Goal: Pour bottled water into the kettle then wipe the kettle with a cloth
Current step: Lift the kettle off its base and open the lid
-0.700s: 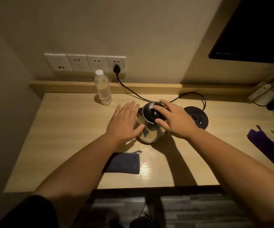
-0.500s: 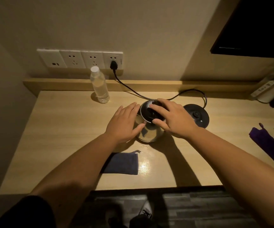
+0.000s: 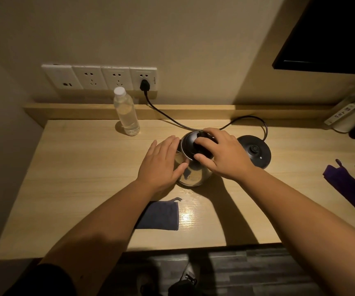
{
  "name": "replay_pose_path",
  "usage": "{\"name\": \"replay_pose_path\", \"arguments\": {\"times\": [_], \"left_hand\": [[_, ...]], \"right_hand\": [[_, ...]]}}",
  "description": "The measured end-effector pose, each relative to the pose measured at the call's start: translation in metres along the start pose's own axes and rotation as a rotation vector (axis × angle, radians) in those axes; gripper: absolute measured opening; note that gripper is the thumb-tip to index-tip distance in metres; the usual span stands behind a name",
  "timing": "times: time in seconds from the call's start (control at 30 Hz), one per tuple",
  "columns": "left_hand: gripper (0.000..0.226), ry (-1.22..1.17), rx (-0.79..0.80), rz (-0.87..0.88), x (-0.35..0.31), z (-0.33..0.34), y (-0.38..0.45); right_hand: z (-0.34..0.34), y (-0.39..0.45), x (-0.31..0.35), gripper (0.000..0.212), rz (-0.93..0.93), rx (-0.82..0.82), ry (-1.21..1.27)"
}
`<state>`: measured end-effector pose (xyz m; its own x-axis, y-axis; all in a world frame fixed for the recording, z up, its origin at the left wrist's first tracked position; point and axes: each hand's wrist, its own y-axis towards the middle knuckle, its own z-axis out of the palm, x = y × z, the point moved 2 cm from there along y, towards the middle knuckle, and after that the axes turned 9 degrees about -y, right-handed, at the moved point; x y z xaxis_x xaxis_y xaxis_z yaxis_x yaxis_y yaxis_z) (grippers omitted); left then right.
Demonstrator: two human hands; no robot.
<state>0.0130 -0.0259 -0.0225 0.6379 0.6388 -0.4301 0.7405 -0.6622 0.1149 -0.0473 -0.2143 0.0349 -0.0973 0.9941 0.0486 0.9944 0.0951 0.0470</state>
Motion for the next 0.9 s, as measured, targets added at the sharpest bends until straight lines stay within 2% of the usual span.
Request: {"name": "replay_pose_path", "arguments": {"times": [0.33,0.53,0.73,0.9], "left_hand": [[0.071,0.034,-0.021,-0.004,0.002,0.002,0.0],[0.072,0.017,-0.012,-0.007,0.001,0.002,0.0],[0.071,0.013,-0.007,-0.007,0.001,0.003,0.0],[0.071,-0.001,-0.01,-0.011,0.0,0.003,-0.001]], "right_hand": [[-0.006,-0.014,-0.006,0.056,0.114,-0.135,0.288],[-0.003,-0.031,-0.014,0.058,0.287,-0.181,0.452],[0.005,-0.05,-0.023,0.045,0.34,-0.241,0.543],[0.014,-0.062,-0.029,0.034,0.403,-0.226,0.547]]}}
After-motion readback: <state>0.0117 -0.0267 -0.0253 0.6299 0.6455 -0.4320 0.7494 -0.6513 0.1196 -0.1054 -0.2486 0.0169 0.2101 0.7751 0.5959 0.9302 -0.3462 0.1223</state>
